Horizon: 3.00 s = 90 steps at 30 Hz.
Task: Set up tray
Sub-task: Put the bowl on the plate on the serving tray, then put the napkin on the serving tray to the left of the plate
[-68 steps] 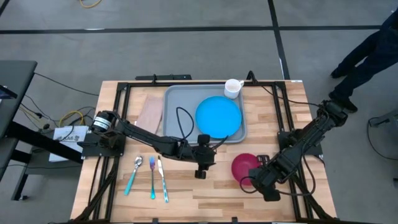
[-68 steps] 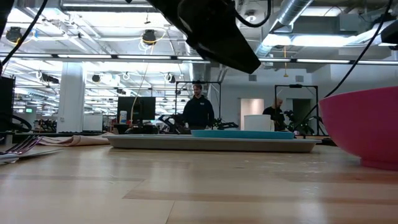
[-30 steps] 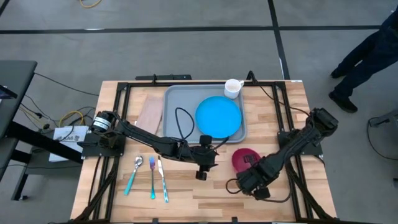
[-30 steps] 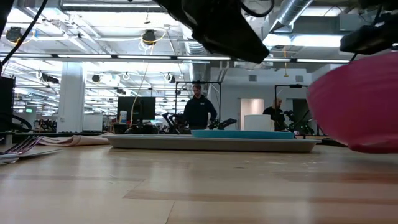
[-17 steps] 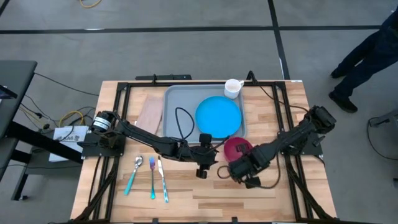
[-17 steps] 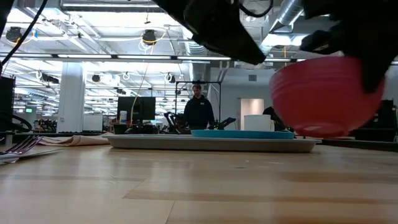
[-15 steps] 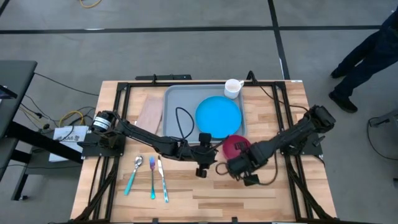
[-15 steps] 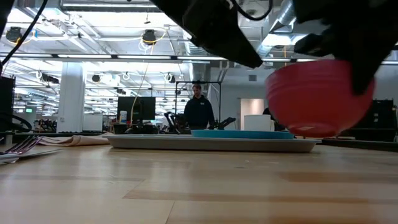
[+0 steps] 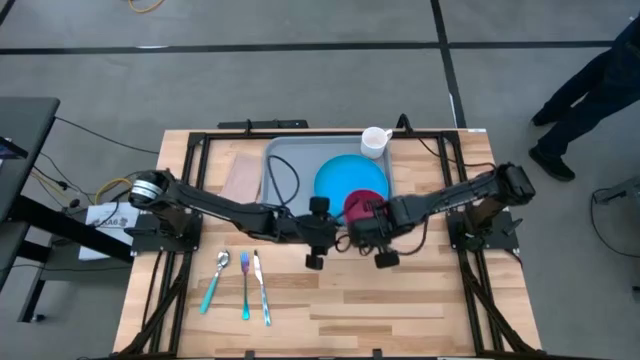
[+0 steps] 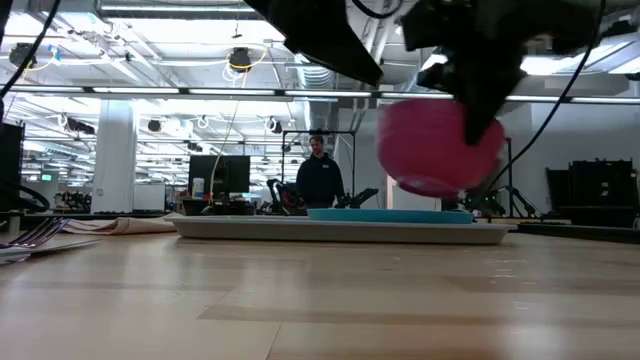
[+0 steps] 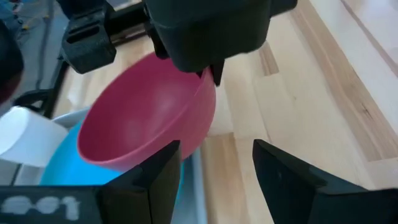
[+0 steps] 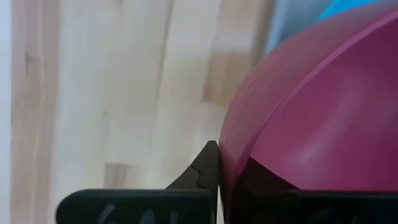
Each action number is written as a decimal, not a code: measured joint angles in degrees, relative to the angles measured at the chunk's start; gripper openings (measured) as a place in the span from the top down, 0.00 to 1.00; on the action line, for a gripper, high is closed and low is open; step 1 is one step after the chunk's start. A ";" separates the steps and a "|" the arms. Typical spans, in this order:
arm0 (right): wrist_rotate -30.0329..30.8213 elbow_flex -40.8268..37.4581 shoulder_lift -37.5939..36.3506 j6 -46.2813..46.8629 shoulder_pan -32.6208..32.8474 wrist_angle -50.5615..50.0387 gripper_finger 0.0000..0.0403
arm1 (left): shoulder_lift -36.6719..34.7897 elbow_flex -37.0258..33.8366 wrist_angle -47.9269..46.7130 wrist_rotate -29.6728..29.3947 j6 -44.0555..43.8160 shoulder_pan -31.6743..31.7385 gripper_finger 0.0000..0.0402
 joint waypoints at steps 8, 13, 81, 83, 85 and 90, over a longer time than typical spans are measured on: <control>-0.03 2.48 0.15 -5.41 -8.09 0.50 1.00 | -10.20 -7.15 2.89 0.34 -0.04 1.30 0.53; -0.48 2.48 0.66 -7.64 -12.96 1.06 1.00 | -18.84 -15.62 10.14 0.37 0.00 1.32 0.53; -2.03 15.00 17.63 -11.04 -21.41 -4.91 0.80 | -41.68 -37.67 20.18 0.98 -6.10 1.65 0.53; -1.86 15.58 16.69 -10.95 -21.39 -5.03 0.80 | -41.68 -37.67 20.18 0.98 -6.09 1.65 0.53; -1.78 16.42 15.74 -10.57 -21.39 -5.68 0.80 | -41.68 -37.67 20.16 0.98 -6.09 1.65 0.53; -1.82 18.20 11.78 -8.45 -21.00 -5.95 0.80 | -41.68 -37.67 20.07 2.28 -6.09 1.60 0.53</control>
